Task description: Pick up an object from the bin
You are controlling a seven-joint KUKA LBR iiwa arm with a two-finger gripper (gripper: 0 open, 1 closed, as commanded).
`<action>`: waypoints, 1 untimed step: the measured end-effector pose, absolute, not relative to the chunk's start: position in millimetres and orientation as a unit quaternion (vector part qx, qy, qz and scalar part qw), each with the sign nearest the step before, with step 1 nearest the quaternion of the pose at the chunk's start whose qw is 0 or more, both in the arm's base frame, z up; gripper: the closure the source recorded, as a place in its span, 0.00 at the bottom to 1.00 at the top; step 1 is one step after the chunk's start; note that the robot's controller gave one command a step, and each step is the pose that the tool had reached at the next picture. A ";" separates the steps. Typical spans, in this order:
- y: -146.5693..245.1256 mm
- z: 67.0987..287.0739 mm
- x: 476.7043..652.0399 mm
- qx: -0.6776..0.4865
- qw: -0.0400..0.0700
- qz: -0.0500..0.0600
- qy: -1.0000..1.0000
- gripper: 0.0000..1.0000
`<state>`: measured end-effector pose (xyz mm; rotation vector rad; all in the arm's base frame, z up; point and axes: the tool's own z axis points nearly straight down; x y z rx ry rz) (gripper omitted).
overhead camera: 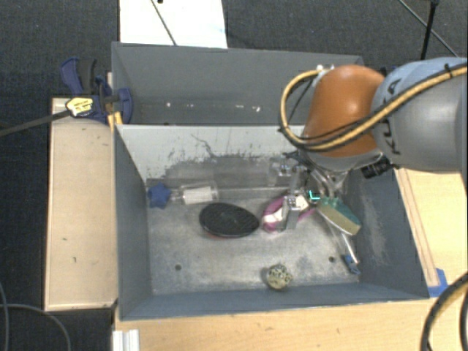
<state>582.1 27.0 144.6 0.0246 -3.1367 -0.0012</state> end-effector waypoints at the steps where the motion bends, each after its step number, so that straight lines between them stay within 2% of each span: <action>1: -23.0 66.1 584.6 0.011 0.002 0.001 -1.000 0.00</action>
Offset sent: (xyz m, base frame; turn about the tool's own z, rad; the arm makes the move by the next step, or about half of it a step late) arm 0.0041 -0.0467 -0.0746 -0.0108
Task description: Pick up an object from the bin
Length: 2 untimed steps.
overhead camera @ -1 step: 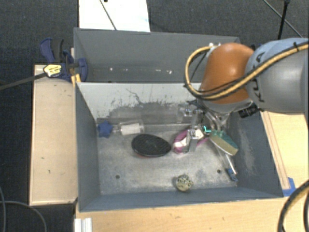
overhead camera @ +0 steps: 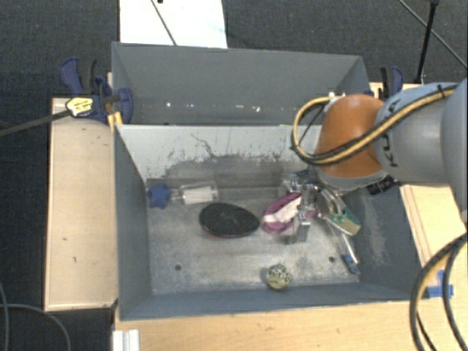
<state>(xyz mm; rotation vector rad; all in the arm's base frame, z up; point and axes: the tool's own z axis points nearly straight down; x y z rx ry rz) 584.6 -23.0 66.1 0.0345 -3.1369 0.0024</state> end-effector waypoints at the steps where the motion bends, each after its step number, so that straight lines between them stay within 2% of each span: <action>1: 9.1 102.7 593.8 0.025 -0.004 -0.001 -1.000 0.00; 2: -20.5 101.5 585.5 -0.028 0.000 0.000 -1.000 0.00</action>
Offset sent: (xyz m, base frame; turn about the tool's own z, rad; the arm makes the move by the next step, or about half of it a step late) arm 0.0072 0.0301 0.0339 -0.0235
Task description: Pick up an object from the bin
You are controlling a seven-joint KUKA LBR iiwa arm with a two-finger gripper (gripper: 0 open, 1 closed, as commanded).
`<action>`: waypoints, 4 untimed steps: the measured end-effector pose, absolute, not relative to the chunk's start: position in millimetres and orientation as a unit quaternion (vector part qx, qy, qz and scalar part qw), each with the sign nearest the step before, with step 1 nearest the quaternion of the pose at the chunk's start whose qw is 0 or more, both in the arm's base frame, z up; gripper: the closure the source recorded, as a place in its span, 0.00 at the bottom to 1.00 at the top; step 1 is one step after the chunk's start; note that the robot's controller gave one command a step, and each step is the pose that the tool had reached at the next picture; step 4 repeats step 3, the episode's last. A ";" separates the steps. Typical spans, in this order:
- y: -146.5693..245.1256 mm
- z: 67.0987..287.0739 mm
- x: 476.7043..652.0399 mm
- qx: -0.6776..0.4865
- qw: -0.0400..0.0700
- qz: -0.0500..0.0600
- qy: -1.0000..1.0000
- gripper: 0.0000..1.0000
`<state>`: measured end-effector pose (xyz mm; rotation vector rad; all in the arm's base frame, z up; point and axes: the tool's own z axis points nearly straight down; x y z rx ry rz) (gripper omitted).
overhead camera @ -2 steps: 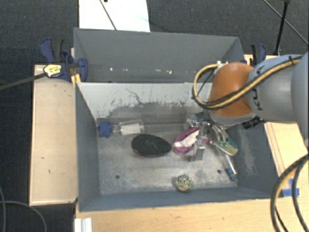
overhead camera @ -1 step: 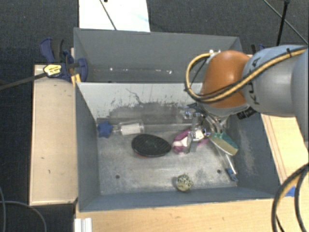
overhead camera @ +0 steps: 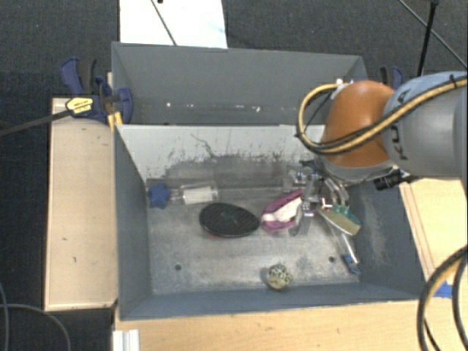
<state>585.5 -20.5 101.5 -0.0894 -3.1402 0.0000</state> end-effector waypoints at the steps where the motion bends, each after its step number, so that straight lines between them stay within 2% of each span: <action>1: -17.8 68.8 591.6 -0.024 0.002 0.000 -1.000 0.00; 2: -17.9 69.4 592.4 -0.025 0.001 0.000 -1.000 0.00; 3: -17.9 68.8 591.9 -0.026 0.001 0.000 -1.000 1.00; 4: -17.9 68.8 591.9 -0.026 0.001 0.000 -1.000 1.00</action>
Offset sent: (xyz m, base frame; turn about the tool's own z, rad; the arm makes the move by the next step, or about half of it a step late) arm 0.0059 0.0028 -0.0315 -0.0118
